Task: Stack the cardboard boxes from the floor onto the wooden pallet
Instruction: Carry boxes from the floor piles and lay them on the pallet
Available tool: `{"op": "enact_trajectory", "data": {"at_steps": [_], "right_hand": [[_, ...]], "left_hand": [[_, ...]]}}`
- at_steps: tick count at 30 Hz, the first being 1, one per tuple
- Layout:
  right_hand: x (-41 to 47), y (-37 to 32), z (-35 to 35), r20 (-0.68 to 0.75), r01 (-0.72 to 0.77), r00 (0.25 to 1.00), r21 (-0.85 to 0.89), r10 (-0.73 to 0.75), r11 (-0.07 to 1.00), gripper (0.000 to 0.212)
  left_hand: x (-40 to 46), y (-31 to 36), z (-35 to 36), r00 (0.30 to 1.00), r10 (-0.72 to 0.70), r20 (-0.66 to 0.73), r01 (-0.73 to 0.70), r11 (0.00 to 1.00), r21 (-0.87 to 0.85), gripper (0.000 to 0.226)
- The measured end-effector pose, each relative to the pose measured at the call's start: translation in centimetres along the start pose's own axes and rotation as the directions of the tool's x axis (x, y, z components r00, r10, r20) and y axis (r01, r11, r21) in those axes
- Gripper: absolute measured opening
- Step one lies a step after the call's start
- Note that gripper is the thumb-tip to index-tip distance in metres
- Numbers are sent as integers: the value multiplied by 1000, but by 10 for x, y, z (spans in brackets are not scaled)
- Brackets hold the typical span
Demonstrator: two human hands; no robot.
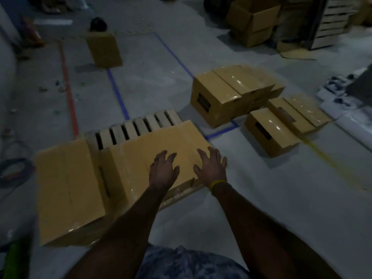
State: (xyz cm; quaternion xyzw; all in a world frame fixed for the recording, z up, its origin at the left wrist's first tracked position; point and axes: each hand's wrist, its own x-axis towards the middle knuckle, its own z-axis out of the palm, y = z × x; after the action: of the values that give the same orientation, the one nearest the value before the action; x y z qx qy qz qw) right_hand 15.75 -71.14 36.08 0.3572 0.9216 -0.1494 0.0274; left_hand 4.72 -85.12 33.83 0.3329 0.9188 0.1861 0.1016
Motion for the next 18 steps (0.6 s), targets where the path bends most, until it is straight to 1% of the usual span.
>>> {"op": "enact_trajectory", "data": {"at_steps": [6, 9, 15, 18], "right_hand": [[12, 79, -39, -49, -110, 992, 70, 113, 992, 64], [20, 124, -55, -76, -164, 982, 95, 172, 982, 64], [58, 232, -87, -110, -301, 944, 91, 310, 949, 65], [83, 285, -107, -114, -358, 925, 64, 364, 931, 66]], "left_hand": [[38, 93, 20, 994, 111, 15, -112, 993, 35, 55], [60, 141, 38, 985, 167, 29, -168, 985, 26, 56], [121, 237, 93, 951, 295, 86, -297, 955, 11, 56], [161, 284, 120, 934, 332, 130, -335, 942, -3, 56]]}}
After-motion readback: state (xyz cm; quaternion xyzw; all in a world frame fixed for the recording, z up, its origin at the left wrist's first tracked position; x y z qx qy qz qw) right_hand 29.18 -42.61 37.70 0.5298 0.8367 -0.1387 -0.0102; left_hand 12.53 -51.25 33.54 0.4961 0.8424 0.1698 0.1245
